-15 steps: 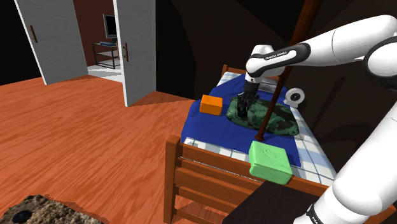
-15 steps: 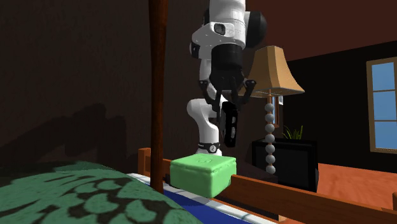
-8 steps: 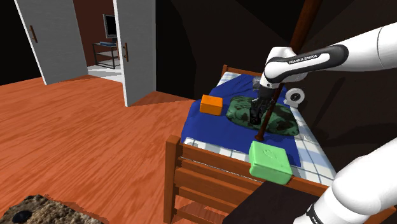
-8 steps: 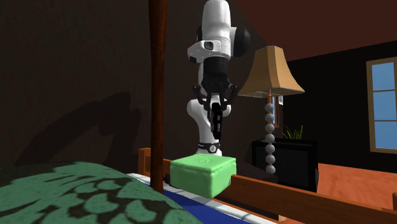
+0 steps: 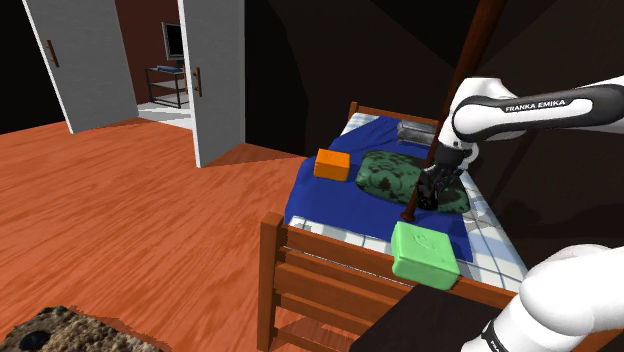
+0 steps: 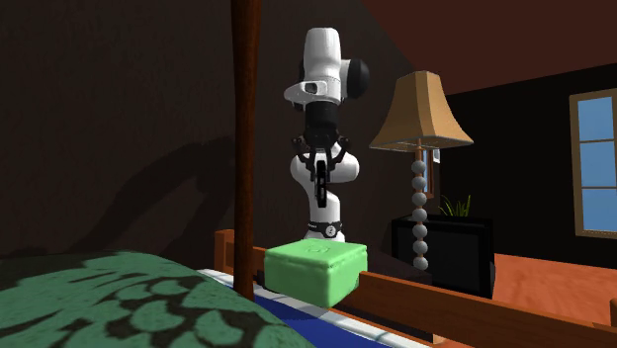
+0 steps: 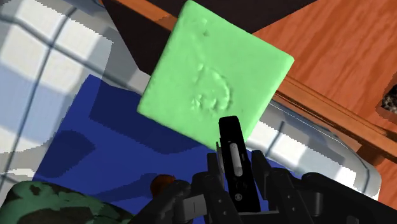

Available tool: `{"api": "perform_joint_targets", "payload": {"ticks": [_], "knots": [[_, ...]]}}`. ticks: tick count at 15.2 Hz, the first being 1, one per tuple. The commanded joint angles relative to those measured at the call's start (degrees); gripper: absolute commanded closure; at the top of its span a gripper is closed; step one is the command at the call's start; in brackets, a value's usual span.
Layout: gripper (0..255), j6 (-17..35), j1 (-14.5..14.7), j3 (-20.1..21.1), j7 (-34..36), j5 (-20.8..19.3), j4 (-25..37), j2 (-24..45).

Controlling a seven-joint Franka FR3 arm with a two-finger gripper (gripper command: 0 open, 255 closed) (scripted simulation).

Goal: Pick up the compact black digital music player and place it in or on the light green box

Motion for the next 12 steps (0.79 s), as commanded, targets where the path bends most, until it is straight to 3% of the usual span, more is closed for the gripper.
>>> {"api": "perform_joint_targets", "payload": {"ticks": [1, 3, 12], "knots": [[255, -1.75, -0.83, 0.05, -0.14, -0.69, -4.25, -5.99], [255, -3.79, -1.63, -0.10, -0.61, -1.26, -6.82, -10.62], [255, 4.31, -1.96, -0.92, -0.41, -2.10, -12.46, -8.14]]}}
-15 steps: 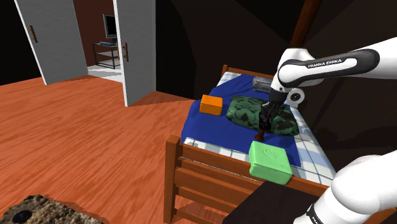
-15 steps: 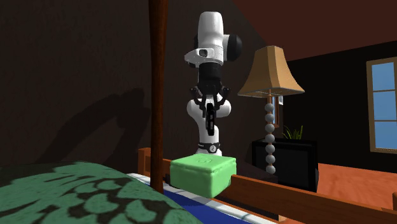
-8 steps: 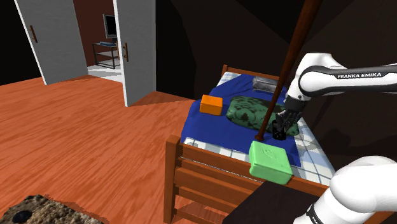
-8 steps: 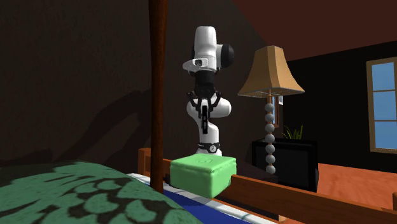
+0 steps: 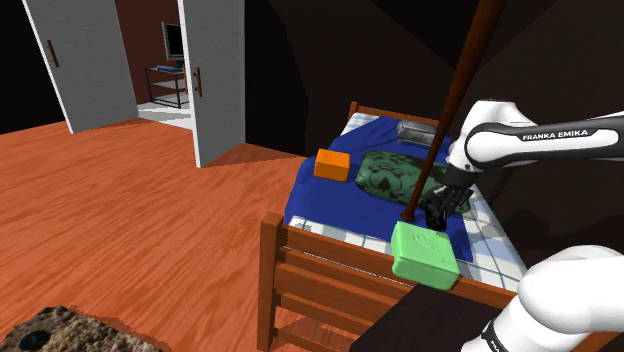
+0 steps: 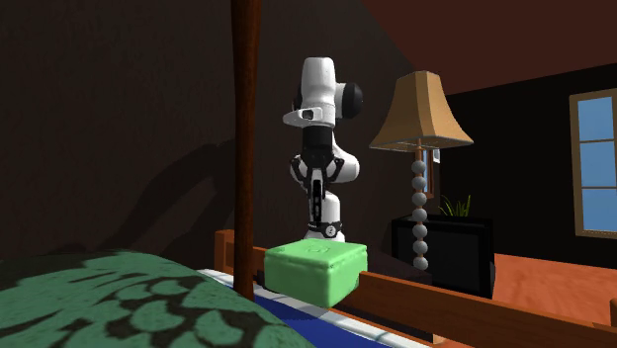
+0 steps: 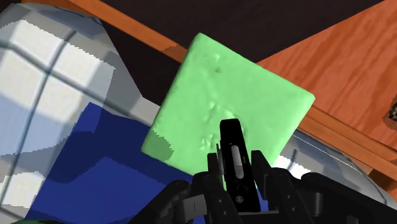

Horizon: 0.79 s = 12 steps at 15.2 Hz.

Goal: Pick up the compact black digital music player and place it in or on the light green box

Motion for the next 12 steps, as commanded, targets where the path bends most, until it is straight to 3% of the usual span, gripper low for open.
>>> {"api": "perform_joint_targets", "payload": {"ticks": [1, 8, 12], "knots": [[255, 1.99, -0.06, -0.19, 0.07, -0.20, -1.21, 0.74], [255, 9.56, -0.29, -0.95, 0.26, -0.97, -5.06, 4.47], [255, 9.56, -0.29, -0.95, 0.26, -0.97, -5.06, 4.47]]}}
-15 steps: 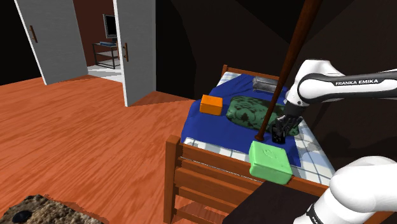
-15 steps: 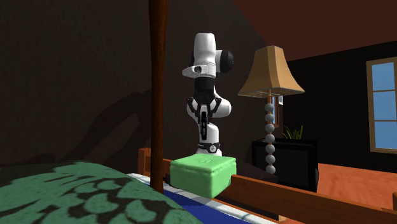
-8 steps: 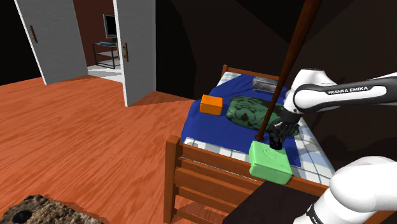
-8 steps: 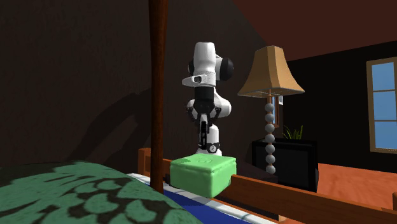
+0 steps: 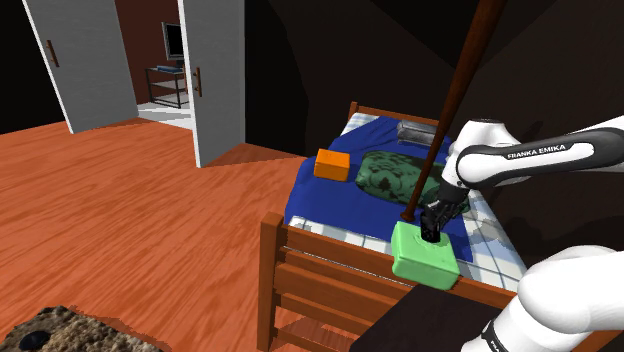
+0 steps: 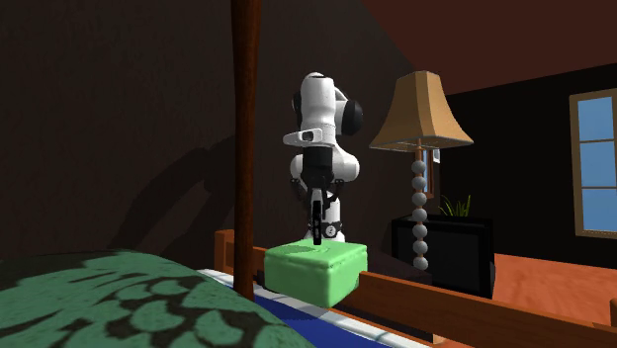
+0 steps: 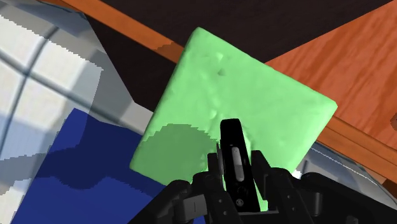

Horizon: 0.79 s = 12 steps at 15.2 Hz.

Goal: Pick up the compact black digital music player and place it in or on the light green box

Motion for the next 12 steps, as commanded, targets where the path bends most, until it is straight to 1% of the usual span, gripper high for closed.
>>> {"api": "perform_joint_targets", "payload": {"ticks": [1, 4, 5, 10, 12], "knots": [[255, 0.09, 0.00, 0.00, 0.01, 0.00, -0.03, 0.04], [255, 0.09, 0.00, 0.00, 0.01, 0.00, -0.03, 0.04], [0, 0.09, 0.00, 0.00, 0.01, 0.00, -0.03, 0.04], [0, 0.09, 0.00, 0.00, 0.01, -0.01, -0.03, 0.04], [0, -5.11, 0.19, 0.55, -0.06, 0.54, 2.44, -2.70]]}}
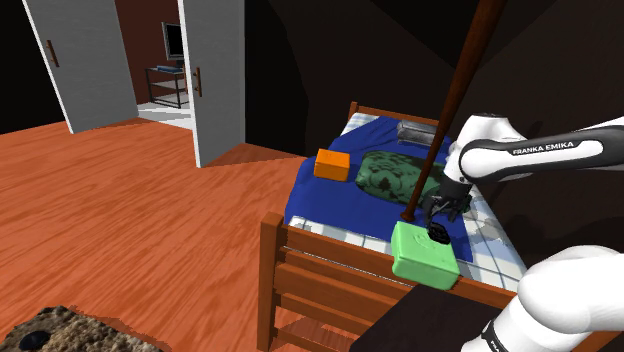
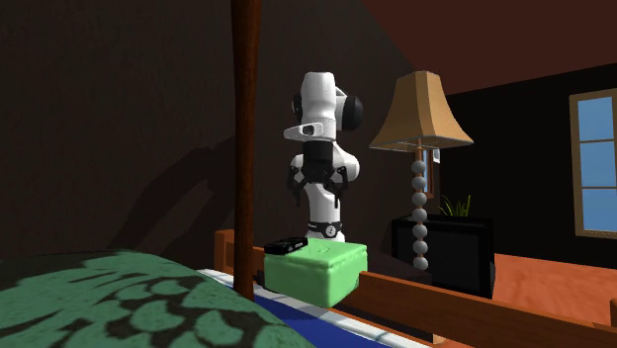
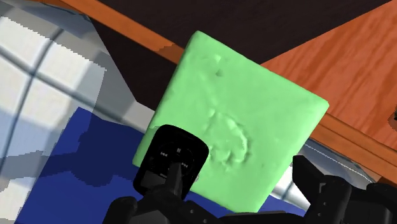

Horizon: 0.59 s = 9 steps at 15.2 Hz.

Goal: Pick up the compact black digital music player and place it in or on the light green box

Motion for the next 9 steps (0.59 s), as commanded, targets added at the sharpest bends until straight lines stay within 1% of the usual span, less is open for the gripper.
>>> {"api": "perform_joint_targets", "payload": {"ticks": [1, 2, 9], "knots": [[0, -4.66, 0.18, 0.39, -0.19, 0.49, 2.84, -1.74], [0, -6.54, 0.27, 0.59, -0.21, 0.69, 3.96, -2.50], [0, -6.54, 0.27, 0.59, -0.21, 0.69, 3.96, -2.50]]}}
